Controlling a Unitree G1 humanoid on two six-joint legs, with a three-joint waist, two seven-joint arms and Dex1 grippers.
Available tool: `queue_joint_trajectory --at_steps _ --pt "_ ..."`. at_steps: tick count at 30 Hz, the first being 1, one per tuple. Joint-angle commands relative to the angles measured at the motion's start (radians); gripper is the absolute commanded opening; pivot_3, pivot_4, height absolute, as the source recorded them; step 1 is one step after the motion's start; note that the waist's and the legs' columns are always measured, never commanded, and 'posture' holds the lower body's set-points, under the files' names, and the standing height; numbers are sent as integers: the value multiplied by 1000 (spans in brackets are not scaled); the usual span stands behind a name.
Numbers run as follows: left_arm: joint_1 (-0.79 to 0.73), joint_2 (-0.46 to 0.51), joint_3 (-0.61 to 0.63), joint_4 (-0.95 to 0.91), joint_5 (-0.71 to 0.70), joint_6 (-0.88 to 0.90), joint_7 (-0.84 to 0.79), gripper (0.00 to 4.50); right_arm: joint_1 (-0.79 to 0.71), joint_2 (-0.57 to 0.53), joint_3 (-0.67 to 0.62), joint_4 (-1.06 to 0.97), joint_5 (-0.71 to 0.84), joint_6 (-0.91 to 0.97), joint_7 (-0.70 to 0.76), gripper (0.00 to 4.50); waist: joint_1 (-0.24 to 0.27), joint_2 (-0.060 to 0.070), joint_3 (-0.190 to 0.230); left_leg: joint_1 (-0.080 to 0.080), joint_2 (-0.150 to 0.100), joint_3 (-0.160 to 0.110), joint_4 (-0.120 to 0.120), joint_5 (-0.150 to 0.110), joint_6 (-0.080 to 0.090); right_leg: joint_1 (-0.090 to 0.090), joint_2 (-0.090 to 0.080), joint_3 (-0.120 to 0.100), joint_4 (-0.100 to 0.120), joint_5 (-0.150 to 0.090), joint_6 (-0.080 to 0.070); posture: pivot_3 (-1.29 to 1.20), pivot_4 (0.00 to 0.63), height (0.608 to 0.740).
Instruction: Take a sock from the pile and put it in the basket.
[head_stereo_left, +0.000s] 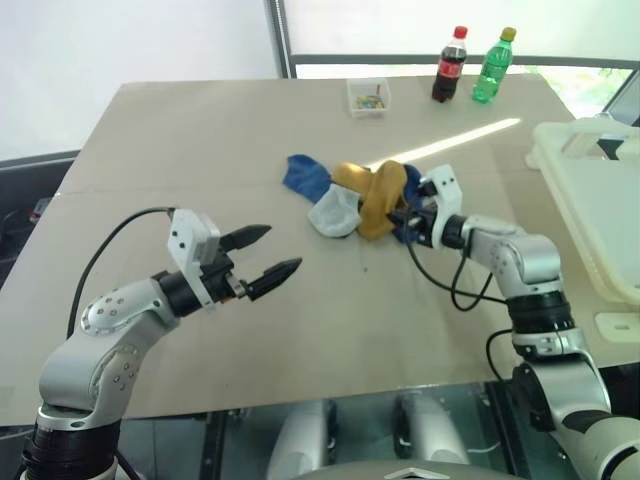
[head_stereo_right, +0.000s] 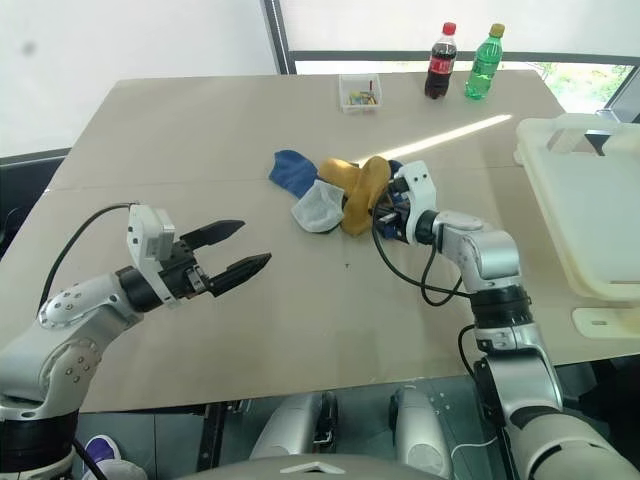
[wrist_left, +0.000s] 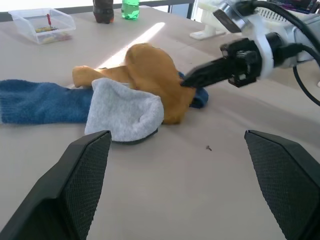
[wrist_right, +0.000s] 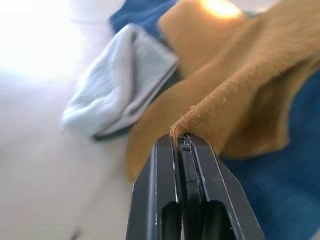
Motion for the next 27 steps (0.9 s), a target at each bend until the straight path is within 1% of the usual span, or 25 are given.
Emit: queue_joint_trajectory --at_steps 1,7,9,13,16,18,19,21,24,27 --pt "-3 -2 -2 -13 -2 -4 -1 4500 17 -21 -38 -96 69 83 8 64 0 0 0 0 0 0 0 0 0 0 0 0 0 0 0 0 150 732" --pt "4 -2 -8 -13 0 -9 -7 4500 71 -52 -56 -194 157 180 23 64 0 0 0 0 0 0 -1 0 0 0 0 0 0 0 0 0 150 732" --pt "2 0 -12 -11 -1 -9 -12 4500 101 -81 -47 -240 191 210 49 64 2 0 0 0 0 0 -1 0 1 0 0 0 0 0 0 0 150 732" --pt "-5 8 -22 0 0 -8 -30 4500 185 -184 -12 -343 255 249 133 64 5 0 0 0 0 0 -1 -1 2 0 0 -1 -1 0 0 0 150 732" --pt "-16 14 -32 14 4 -9 -47 4500 268 -323 32 -422 289 250 244 64 4 0 0 0 0 0 -1 -2 3 0 0 0 -1 0 0 0 150 732" --pt "-21 19 -39 23 7 -9 -60 4500 323 -422 62 -456 287 225 309 64 6 0 0 0 0 -1 -1 -2 3 0 0 -1 -1 -1 0 0 150 732" --pt "-22 22 -44 27 11 -11 -68 4500 349 -472 80 -464 274 199 337 64 7 0 0 0 0 -1 -1 -2 3 0 0 -1 -1 -2 -3 0 150 732" --pt "-23 28 -52 34 15 -13 -83 4500 385 -547 103 -460 241 143 373 64 7 -1 0 0 0 -1 -1 -2 3 0 -1 -1 -1 -3 -3 0 150 732" --pt "-27 30 -58 42 21 -14 -97 4500 389 -589 116 -398 160 37 361 64 1 -1 0 0 0 0 -1 -2 3 0 0 0 -2 -3 -3 0 150 732" --pt "-37 30 -81 52 42 -26 -110 4500 365 -579 130 -305 47 -128 329 64 2 -1 0 1 0 0 0 -2 3 0 0 0 -2 -3 -3 0 150 732"
